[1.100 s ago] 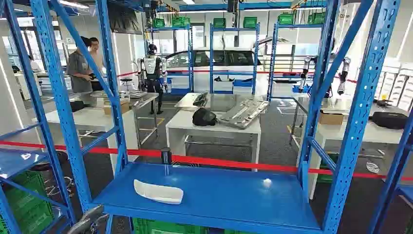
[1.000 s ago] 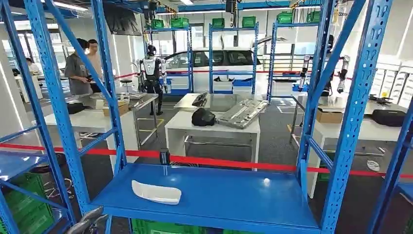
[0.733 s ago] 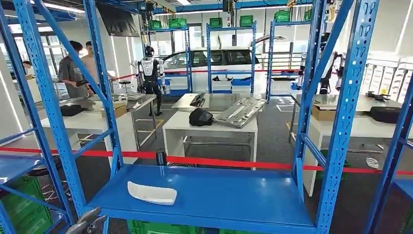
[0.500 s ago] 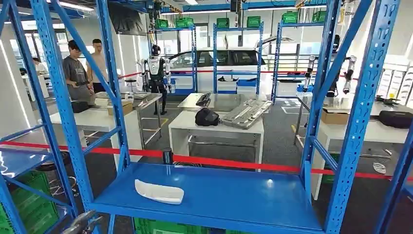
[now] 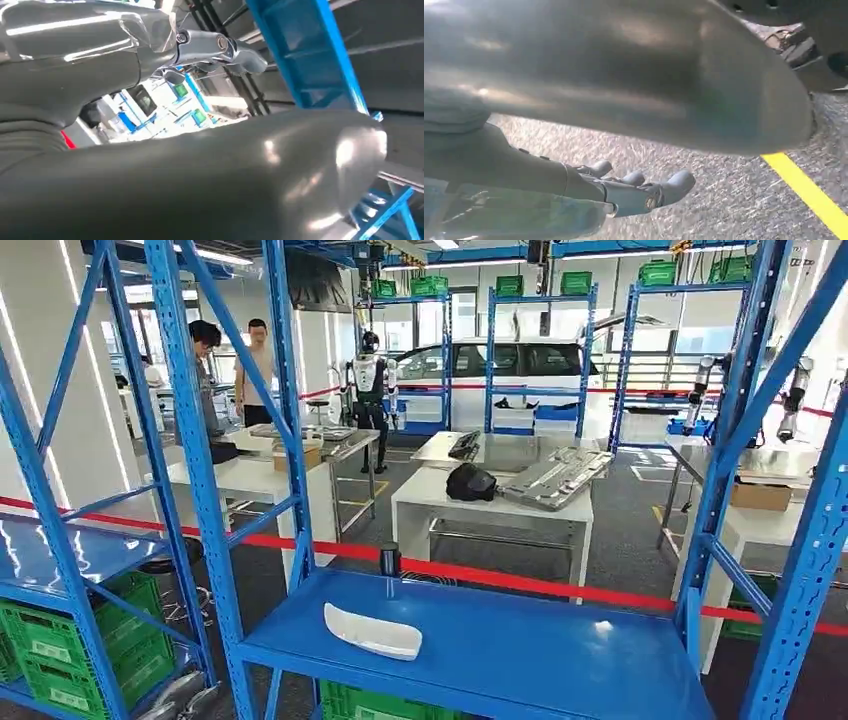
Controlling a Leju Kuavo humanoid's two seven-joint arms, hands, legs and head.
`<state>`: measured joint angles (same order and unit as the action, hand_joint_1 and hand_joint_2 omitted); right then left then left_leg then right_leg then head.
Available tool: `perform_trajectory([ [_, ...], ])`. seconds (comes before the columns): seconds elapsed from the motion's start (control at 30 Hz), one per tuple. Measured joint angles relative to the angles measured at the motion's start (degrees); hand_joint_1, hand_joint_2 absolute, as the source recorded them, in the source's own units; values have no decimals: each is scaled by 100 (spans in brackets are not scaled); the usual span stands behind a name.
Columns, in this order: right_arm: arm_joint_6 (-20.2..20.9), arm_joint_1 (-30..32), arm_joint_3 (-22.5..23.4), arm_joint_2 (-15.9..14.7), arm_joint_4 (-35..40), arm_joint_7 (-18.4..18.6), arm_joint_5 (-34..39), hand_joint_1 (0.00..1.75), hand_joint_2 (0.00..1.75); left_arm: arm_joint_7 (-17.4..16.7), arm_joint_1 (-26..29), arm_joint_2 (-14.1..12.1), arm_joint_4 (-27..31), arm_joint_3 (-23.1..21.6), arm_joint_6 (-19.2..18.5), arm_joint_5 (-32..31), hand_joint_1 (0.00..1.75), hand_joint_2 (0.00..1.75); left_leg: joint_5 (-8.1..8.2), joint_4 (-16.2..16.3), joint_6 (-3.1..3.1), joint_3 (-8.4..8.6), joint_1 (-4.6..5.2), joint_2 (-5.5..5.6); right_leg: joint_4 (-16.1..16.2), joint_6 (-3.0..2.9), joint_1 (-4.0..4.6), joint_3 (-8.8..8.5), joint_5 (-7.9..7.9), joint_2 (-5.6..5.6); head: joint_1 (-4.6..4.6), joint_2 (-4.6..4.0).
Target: Take the parts from the cabinet and place them on the table.
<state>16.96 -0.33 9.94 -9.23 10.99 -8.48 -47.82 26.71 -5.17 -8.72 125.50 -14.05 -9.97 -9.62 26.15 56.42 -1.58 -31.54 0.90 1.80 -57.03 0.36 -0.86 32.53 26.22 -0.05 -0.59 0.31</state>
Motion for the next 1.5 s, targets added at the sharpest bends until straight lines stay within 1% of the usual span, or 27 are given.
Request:
perform_trajectory([
  [0.07,0,-9,0,7,0,11,4,0,0,-5,4,11,33,0,-2,-17,0,0,28,19,50,-5,-23,-3,19,-71,-43,-20,-22,0,0,0],
  [0.13,2,-9,0,0,0,7,4,0,0,-15,2,18,83,2,0,-24,0,0,292,429,139,-196,-53,-95,23,-130,-57,-48,-7,-2,-24,0],
  [0.2,2,-9,2,0,0,-6,4,0,0,-31,13,24,88,4,0,-24,0,0,724,1407,204,-689,-100,-131,21,-147,-50,-52,8,-5,-24,0],
  [0.27,0,-7,2,-2,0,-6,2,0,0,-35,33,24,88,7,0,-24,0,0,800,1942,223,-1024,-121,-154,20,-157,-42,-58,20,-9,-29,2],
  [0.33,0,-9,2,-4,0,-6,2,0,0,-37,33,26,90,7,-2,-24,0,0,361,1345,196,-787,-126,-157,20,-151,-33,-99,43,-4,-31,0],
  [0.4,0,-8,2,-2,2,-6,2,0,0,-37,28,26,101,9,-2,-24,0,0,-149,247,90,-249,-93,-181,26,-132,-21,-158,78,0,-33,0],
  [0.43,0,-9,2,15,2,-6,2,0,0,-37,24,29,114,13,-2,-24,0,0,-53,66,64,-156,-63,-209,28,-110,11,-162,92,0,-22,0],
  [0.53,-2,-15,2,9,2,-9,2,0,0,-42,26,31,129,13,-2,-26,0,0,-54,55,16,-169,-21,-183,58,-25,-6,-170,109,-22,-31,0],
  [0.63,-2,-25,2,2,2,-9,2,0,0,-42,16,48,171,11,-2,-26,0,0,-141,-174,-72,32,-78,-175,-72,15,11,-132,204,-23,-20,0],
  [0.7,-15,-28,4,-21,2,-7,0,0,0,-44,35,48,168,11,-11,-24,0,0,-141,-174,-99,37,-69,-174,-1057,-49,1,394,598,-13,0,2],
  [0.77,-24,-12,2,-24,2,-6,-4,0,0,-39,43,55,166,11,-20,-11,0,0,-122,-171,-116,36,-59,-157,-1810,-22,-3,856,768,-12,-2,2],
  [0.8,-37,-9,2,-22,2,-4,-20,0,0,-31,48,64,162,7,-28,0,0,0,-107,-169,-109,50,-58,-141,-1777,22,-9,894,685,-12,6,0],
  [0.83,-37,-3,2,-26,2,-2,-26,0,0,-7,49,63,151,4,-28,26,0,0,-88,-167,-98,77,-58,-130,-1447,94,-18,764,480,-12,6,2],
  [0.9,-35,-4,2,-61,2,0,-53,0,0,48,50,61,109,4,-20,85,0,0,-23,-132,-55,136,-61,-111,-361,210,-48,266,14,-14,17,0],
  [0.93,-31,-2,2,-81,0,0,-59,0,0,61,50,61,96,2,-15,100,0,0,25,-89,-18,136,-46,-111,3,184,-58,124,-83,-20,24,0],
  [1.0,-7,-4,2,-105,-2,7,-79,0,0,87,64,59,83,-2,-6,109,0,0,102,-44,31,119,-5,-104,-17,12,-30,77,-69,-1,9,0],
  [1.07,11,13,0,-107,-2,7,-116,0,0,109,86,61,68,-13,0,122,0,0,132,-42,67,131,-24,-107,-14,-71,-7,74,-48,1,4,0],
  [1.1,20,17,0,-107,-2,7,-129,0,0,125,109,57,59,-13,9,122,0,0,172,-16,91,124,-46,-108,-5,-103,-72,44,-51,1,6,2],
  [1.13,28,26,0,-120,-2,9,-144,0,0,153,134,55,46,-15,29,111,0,0,264,159,138,55,-53,-127,0,-135,-58,13,-30,4,-2,0],
  [1.17,46,23,0,-120,-2,11,-155,0,0,183,137,48,18,-20,48,99,0,0,431,516,176,-118,-69,-145,0,-163,-55,-11,-12,4,-15,0],
  [1.23,70,8,-2,-109,-2,61,-168,0,0,214,160,35,-78,-22,68,59,0,0,811,1517,225,-693,-106,-151,-1,-202,-34,-31,22,3,-20,0],
  [1.27,81,5,-2,-100,-2,77,-171,0,0,214,181,31,-118,-26,70,55,0,0,877,1867,229,-932,-113,-152,-2,-204,-23,-44,43,3,-22,0],
  [1.33,109,-9,-4,-61,-2,134,-175,0,0,203,190,29,-184,-37,70,24,0,0,593,1748,195,-1003,-108,-154,-1,-211,6,-104,84,8,-24,0],
  [1.4,144,-42,-7,-2,-2,179,-181,0,0,159,178,29,-221,-55,59,-7,0,0,-53,701,56,-565,-63,-153,5,-219,63,-213,139,21,-31,0],
  [1.43,164,-49,-7,48,-2,188,-184,0,0,151,149,22,-234,-68,48,-7,0,0,-272,207,-89,-351,6,-159,16,-222,45,-234,164,27,-26,0],
  [1.47,179,-57,-11,112,0,199,-186,0,0,149,119,15,-260,-81,42,2,0,0,-157,116,-141,-284,23,-220,14,-186,113,-250,195,23,-13,0],
  [1.5,192,-71,-11,107,-2,197,-184,0,0,144,79,2,-289,-98,29,20,0,0,-144,80,-139,-276,57,-243,41,-167,59,-246,208,19,-31,0],
])
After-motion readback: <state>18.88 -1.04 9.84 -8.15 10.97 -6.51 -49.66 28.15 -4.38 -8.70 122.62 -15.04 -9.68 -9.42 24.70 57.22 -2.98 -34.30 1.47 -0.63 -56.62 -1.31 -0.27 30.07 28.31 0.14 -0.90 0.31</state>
